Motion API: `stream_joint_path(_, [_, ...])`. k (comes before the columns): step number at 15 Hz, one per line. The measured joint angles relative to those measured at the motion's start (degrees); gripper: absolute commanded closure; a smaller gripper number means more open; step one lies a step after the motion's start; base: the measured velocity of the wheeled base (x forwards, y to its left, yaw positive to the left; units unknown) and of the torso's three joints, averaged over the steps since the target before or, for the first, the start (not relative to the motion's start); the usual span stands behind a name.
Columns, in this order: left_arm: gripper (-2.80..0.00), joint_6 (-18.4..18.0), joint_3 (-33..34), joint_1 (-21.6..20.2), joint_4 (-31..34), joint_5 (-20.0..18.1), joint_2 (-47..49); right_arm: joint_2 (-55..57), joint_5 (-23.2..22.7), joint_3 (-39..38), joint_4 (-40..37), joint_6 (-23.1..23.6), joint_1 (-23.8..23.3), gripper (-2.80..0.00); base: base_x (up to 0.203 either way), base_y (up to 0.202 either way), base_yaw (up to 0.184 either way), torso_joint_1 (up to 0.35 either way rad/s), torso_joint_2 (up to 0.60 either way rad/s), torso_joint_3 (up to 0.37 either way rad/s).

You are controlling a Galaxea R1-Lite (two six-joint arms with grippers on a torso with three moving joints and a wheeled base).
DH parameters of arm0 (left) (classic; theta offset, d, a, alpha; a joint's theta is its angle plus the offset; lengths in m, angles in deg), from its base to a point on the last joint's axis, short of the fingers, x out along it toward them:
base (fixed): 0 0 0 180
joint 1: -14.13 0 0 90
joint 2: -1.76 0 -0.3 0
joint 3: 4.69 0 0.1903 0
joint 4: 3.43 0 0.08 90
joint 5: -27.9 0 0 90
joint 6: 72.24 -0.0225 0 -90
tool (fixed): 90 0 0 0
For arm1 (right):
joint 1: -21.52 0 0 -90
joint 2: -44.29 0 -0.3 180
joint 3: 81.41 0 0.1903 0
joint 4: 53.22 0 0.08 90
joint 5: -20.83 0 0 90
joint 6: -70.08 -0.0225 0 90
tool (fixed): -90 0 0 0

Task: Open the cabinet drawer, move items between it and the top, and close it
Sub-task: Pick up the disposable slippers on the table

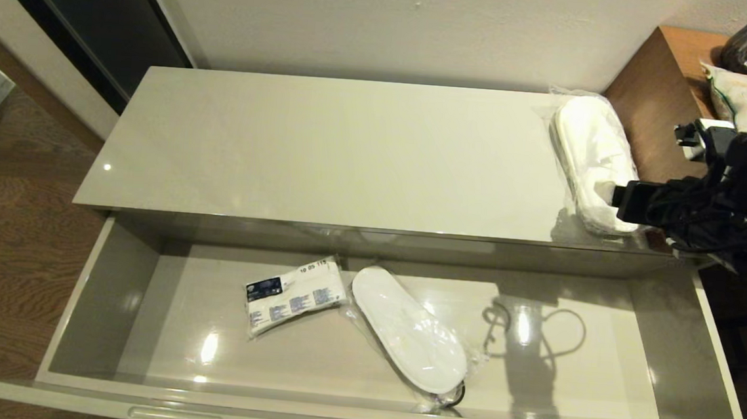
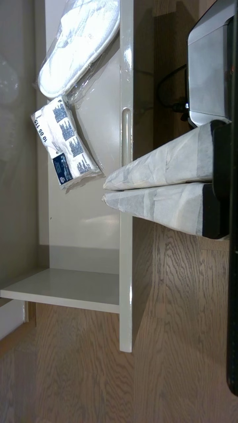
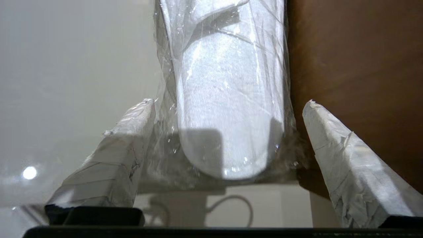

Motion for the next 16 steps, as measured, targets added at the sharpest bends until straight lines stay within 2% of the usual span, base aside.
stream_joint_path(4, [0.0,-0.01,0.0,0.06,0.0,0.0,0.0,8.18,0.02,3.8,6.29,0.18,-0.98,-2.8,0.0,0.0,0.0,0.0,0.0,0.0])
stream_joint_path(7, [0.0,-0.02,0.0,0.0,-0.02,0.0,0.0,13.01,0.13,5.88,11.79,2.4,-2.54,-2.8,0.0,0.0,0.0,0.0,0.0,0.0])
stream_joint_path(10, [0.0,0.0,0.0,0.0,0.0,0.0,0.0,15.91,0.09,5.66,13.03,2.83,-2.91,-2.8,0.0,0.0,0.0,0.0,0.0,0.0])
stream_joint_path(11, [0.0,-0.02,0.0,0.0,0.0,0.0,0.0,16.32,0.11,5.75,13.09,2.8,-2.94,0.0,0.0,0.0,0.0,0.0,0.0,0.0])
stream_joint_path(16, [0.0,0.03,0.0,0.06,-0.02,0.01,0.0,16.95,1.71,5.88,11.57,2.77,-2.91,0.0,0.0,0.0,0.0,0.0,0.0,0.0])
